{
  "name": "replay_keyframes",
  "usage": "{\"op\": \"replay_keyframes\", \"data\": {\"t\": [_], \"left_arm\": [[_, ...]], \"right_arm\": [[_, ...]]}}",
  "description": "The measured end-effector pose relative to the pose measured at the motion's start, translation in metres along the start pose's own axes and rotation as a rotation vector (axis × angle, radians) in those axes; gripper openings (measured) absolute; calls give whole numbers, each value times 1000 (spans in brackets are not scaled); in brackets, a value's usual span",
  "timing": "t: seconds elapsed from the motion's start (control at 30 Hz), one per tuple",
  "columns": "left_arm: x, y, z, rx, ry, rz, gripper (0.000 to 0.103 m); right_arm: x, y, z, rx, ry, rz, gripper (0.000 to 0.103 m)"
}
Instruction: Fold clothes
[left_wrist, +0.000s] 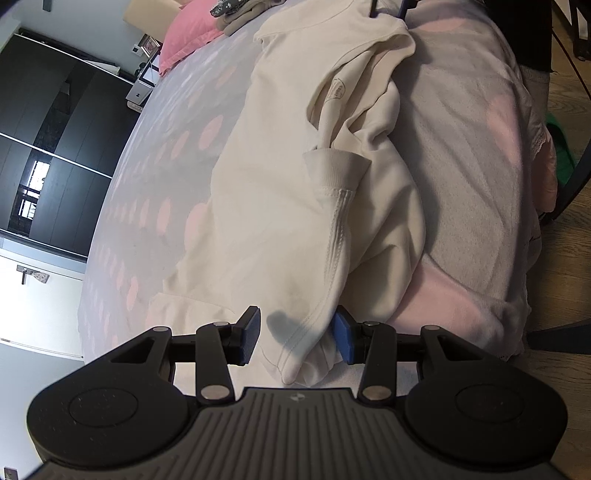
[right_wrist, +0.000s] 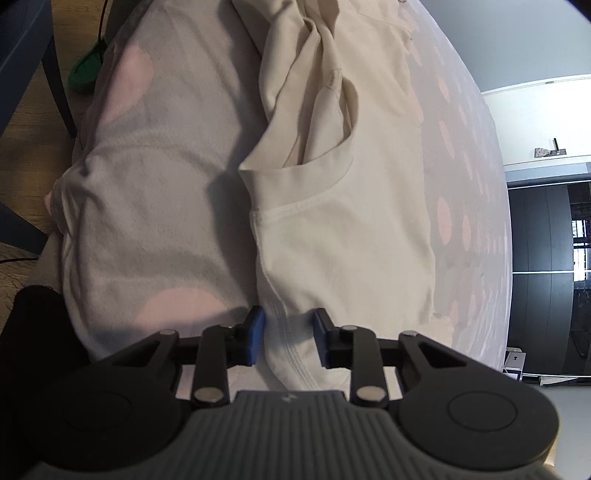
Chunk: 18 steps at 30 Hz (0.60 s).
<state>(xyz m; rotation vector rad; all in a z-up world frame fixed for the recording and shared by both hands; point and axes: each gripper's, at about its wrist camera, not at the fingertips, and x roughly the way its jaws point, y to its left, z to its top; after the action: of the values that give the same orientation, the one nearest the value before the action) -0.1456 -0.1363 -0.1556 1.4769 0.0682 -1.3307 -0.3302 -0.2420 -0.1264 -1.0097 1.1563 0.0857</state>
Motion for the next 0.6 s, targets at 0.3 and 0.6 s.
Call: {"op": "replay_keyframes", "data": {"t": [0.3,0.6], "left_arm": [[0,-1,0,16,4,7,40],[4,-5,0,21,7,24,41]], "right_arm": [[-4,13,-3,-28,3,2,9],[-12,3,0,32,-36,-51,24]]}}
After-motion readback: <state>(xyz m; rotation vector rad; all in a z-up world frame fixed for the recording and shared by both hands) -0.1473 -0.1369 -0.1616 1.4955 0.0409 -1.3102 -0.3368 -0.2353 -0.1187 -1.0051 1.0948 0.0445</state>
